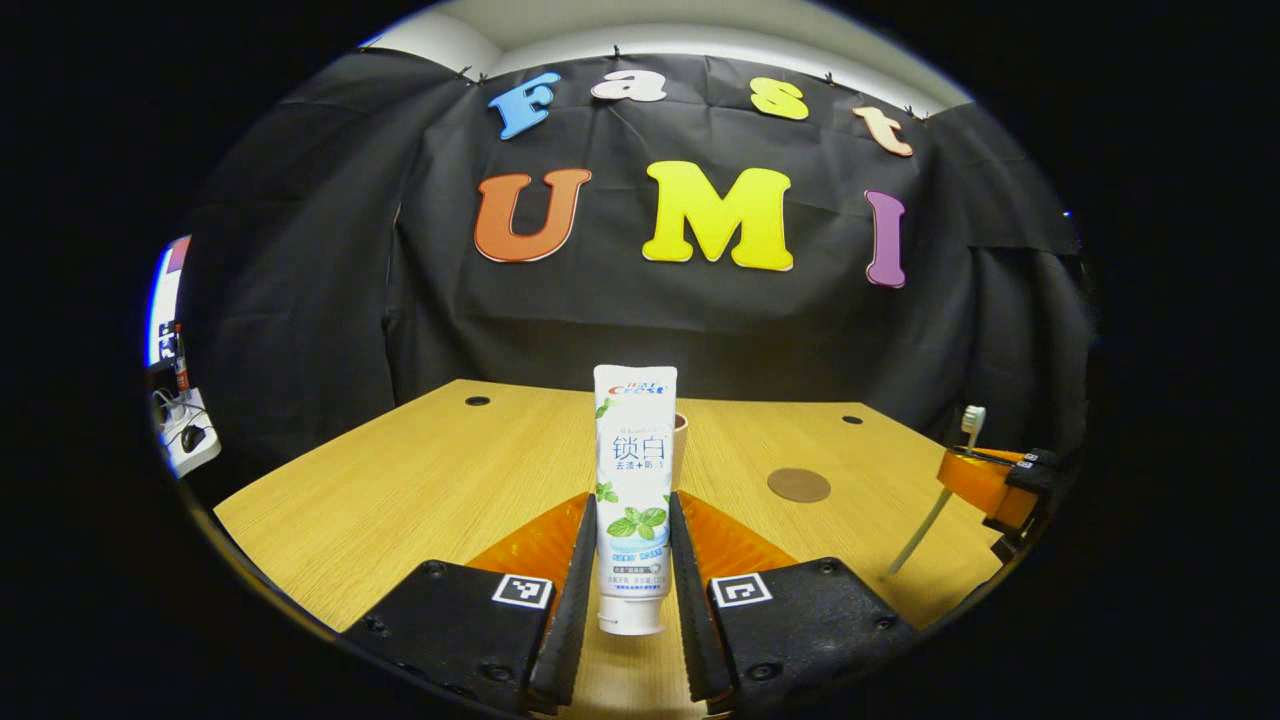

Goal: Put the toothbrush and toothpaste on the desktop into the cup, then pick up the cup and place it on the coaster on the desktop.

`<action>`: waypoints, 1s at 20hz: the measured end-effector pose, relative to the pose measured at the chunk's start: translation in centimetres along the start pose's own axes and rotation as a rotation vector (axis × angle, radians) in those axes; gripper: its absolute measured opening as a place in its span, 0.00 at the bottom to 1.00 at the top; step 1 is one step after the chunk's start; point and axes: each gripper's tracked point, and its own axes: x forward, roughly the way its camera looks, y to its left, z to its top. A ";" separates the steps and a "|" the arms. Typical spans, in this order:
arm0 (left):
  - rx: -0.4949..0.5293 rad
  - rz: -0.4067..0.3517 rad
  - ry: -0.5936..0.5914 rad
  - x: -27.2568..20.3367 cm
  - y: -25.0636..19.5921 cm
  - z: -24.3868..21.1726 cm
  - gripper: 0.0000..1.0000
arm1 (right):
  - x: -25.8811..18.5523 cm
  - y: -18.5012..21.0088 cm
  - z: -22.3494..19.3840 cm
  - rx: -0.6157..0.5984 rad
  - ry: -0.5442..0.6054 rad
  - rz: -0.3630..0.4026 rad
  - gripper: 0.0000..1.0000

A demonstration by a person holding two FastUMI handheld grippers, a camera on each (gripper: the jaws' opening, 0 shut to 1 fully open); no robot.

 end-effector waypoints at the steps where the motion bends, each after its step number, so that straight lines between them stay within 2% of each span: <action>1: -0.004 0.007 -0.015 1.6 0.5 1.5 0.43 | -0.3 0.1 0.3 -0.002 -0.011 0.004 0.00; 6: -0.035 0.011 -0.071 5.2 1.6 5.7 0.43 | -0.7 -0.2 0.2 0.006 -0.011 0.014 0.00; 11: -0.009 -0.006 -0.127 10.2 2.1 10.5 0.43 | -0.7 -0.8 0.3 0.015 -0.012 0.019 0.00; 20: -0.018 -0.133 -0.253 17.7 -1.1 14.8 0.43 | -0.6 -2.9 0.0 0.029 -0.016 -0.017 0.00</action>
